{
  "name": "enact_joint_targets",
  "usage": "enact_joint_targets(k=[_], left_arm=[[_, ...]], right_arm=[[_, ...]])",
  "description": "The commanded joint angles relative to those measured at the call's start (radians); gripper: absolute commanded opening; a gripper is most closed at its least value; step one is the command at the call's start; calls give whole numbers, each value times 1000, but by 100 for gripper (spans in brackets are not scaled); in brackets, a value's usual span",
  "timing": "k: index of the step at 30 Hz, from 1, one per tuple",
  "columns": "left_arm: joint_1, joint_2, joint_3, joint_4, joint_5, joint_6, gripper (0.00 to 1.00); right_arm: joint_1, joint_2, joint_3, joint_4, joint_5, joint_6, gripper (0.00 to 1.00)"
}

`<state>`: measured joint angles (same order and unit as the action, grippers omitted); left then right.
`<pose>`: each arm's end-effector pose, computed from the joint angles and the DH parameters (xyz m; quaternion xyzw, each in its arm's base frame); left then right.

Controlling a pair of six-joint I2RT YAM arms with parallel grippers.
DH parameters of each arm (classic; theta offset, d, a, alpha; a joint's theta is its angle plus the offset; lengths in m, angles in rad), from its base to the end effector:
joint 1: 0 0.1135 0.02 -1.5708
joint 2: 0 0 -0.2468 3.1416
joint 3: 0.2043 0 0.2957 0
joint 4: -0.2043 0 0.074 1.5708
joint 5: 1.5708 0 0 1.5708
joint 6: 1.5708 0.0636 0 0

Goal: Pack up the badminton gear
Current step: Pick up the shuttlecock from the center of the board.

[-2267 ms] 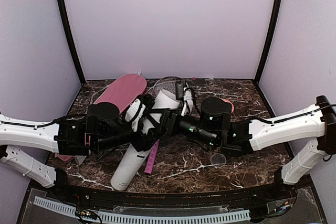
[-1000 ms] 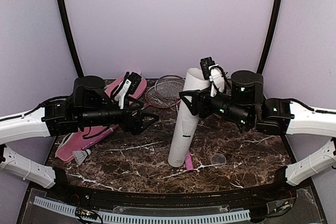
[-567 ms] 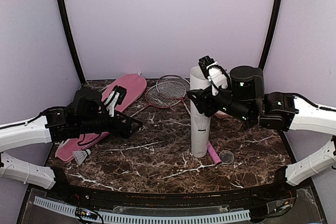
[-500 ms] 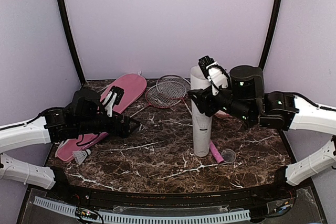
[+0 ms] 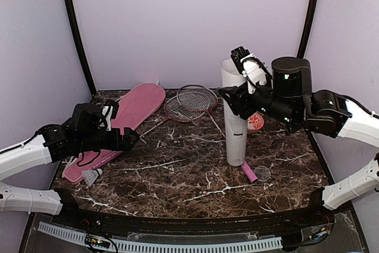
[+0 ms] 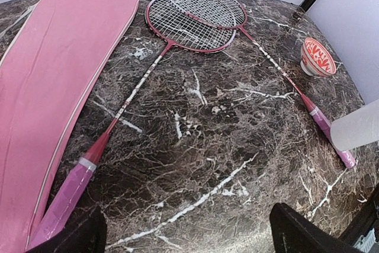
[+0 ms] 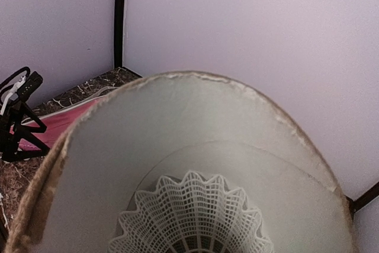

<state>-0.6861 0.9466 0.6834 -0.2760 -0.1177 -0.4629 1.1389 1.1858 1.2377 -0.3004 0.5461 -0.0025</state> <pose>0.2281 -0.1771 0.2259 0.0679 0.8662 -0.2246 0.4411 0.1714 0.2929 0.3856 -0.2712 0.7291 0.1388 0.6129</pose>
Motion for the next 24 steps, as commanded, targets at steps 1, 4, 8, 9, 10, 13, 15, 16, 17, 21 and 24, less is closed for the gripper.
enact_joint_targets(k=[1, 4, 8, 9, 10, 13, 15, 16, 17, 21, 24], left_arm=[[22, -28, -8, -56, -17, -26, 99], [34, -30, -10, -90, -44, -32, 99], [62, -51, -22, -110, -40, -31, 99], [64, -55, -26, -112, -35, -29, 99], [96, -59, -27, -117, -30, -30, 99], [133, -66, -27, -137, -29, -44, 99], [148, -72, -27, -142, -34, -62, 99], [157, -74, -27, -149, -40, -74, 99], [165, -75, -25, -164, -49, -86, 99], [214, -75, -36, -202, -74, -112, 99], [257, -73, -44, -241, -76, -154, 99]], right_arm=[[-7, -27, 74, -32, 50, -36, 43], [-6, -24, 78, -60, 86, -63, 43], [-7, -21, 47, -78, 144, -100, 42], [-6, -20, 36, -79, 159, -107, 42], [-7, -19, 23, -78, 173, -116, 42], [-6, -18, -19, -62, 205, -139, 42], [-6, -15, -46, -52, 212, -145, 42], [-6, -13, -56, -46, 210, -144, 42], [-5, -10, -69, -38, 207, -143, 41], [-5, 0, -118, -9, 185, -132, 40], [-5, 4, -145, 19, 163, -124, 40]])
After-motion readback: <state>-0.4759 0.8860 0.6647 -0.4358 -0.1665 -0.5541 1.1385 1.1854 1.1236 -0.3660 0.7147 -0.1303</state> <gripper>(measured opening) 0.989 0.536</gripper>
